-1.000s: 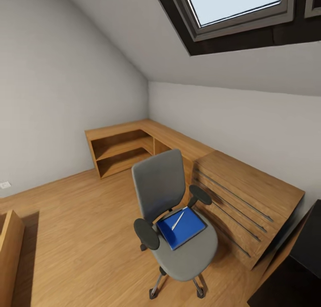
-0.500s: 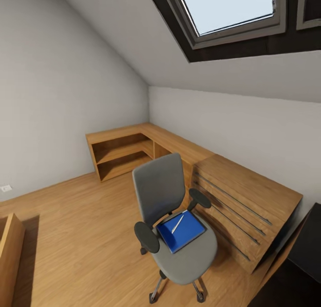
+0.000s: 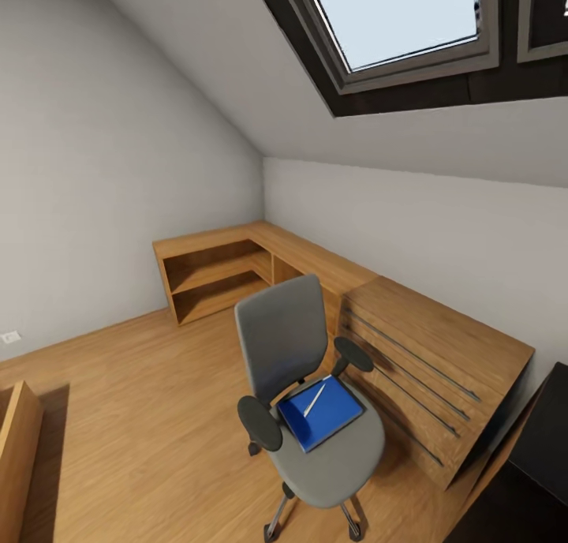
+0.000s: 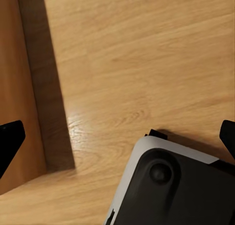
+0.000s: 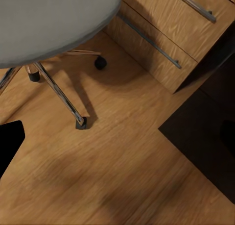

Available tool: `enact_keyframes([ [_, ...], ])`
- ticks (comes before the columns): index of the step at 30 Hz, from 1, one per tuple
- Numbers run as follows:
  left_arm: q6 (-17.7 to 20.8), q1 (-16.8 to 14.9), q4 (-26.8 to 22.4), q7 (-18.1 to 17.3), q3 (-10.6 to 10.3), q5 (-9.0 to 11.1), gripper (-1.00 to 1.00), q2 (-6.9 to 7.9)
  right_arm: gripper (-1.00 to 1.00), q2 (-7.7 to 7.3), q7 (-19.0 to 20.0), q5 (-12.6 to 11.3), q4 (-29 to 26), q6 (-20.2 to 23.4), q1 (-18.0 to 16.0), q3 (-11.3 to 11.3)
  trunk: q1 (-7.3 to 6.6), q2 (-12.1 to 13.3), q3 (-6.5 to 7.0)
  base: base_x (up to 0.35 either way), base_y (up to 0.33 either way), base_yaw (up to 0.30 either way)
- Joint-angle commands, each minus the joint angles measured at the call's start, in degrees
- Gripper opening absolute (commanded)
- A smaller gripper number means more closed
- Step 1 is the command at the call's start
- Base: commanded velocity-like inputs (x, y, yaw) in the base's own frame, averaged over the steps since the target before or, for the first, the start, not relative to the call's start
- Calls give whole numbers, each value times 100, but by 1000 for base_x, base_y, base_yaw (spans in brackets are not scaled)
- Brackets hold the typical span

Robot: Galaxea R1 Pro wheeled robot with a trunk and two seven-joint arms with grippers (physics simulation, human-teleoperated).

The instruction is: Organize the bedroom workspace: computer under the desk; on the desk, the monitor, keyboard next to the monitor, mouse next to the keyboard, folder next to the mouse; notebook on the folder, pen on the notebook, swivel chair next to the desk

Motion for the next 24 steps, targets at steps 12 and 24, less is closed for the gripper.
enact_keyframes([
  [12,-28,-1,-10,44,-45,61,100,17,100,-1,-17,-77,-1,-22,-4,49,2,-7,-6,159,41,0],
  [24,-29,-1,-10,44,-47,58,100,20,100,6,-20,-88,0,-23,-4,49,2,-7,-6,18,5,0],
])
